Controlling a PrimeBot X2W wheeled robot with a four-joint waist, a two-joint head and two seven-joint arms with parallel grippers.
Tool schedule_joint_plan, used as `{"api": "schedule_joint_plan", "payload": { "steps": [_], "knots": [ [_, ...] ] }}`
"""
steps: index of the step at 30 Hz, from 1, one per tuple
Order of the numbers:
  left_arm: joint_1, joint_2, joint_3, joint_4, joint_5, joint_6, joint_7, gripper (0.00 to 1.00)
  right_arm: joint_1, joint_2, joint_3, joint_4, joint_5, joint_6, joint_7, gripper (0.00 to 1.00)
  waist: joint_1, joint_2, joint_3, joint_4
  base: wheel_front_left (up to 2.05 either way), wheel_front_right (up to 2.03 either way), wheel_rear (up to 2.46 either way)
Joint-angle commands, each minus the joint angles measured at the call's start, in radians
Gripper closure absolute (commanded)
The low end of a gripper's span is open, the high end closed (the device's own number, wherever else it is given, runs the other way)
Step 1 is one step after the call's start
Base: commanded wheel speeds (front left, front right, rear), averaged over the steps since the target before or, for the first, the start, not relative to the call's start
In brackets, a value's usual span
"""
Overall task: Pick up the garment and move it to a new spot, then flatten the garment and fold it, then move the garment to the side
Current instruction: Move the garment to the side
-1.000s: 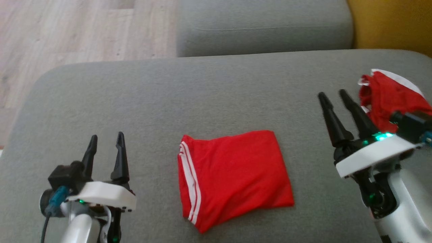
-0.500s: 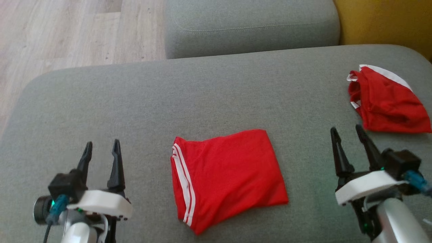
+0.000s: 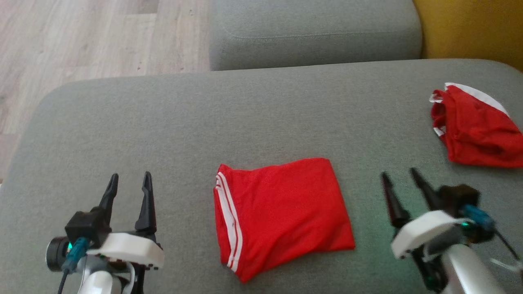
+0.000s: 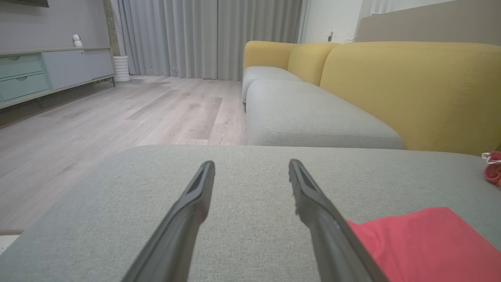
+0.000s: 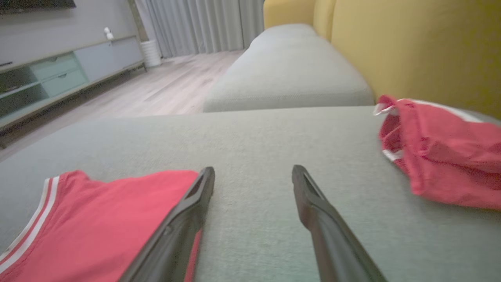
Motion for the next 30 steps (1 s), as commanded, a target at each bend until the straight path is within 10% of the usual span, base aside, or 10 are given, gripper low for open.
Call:
{"api": "schedule_joint_plan", "payload": {
  "steps": [1,26,27,29,30],
  "knots": [
    [-0.05,0.001,0.044,-0.025,0.011,-0.01,-0.012,0.0,-0.082,-0.001,0.057,-0.027,0.017,0.007,0.028,0.0,0.0,0.0,0.002,0.015,0.0,0.0,0.0],
    [-0.077,-0.038,0.061,0.007,0.04,-0.045,-0.012,0.0,-0.345,0.087,0.081,0.489,0.207,0.007,0.653,0.0,0.0,0.0,0.06,0.184,0.0,0.0,0.0],
    [-0.078,-0.04,0.063,0.008,0.041,-0.046,-0.012,0.0,-0.344,0.089,0.091,0.484,0.213,0.007,0.647,0.14,0.0,0.0,0.06,0.183,0.0,0.0,0.0],
    [-0.079,-0.042,0.066,0.011,0.041,-0.048,-0.012,0.0,-0.341,0.091,0.112,0.464,0.232,0.007,0.623,0.92,0.0,0.0,0.06,0.177,0.0,0.0,0.0],
    [-0.079,-0.043,0.068,0.011,0.042,-0.049,-0.012,0.0,-0.34,0.089,0.124,0.454,0.24,0.007,0.61,1.0,0.0,0.0,0.058,0.173,0.0,0.0,0.0]
  ]
}}
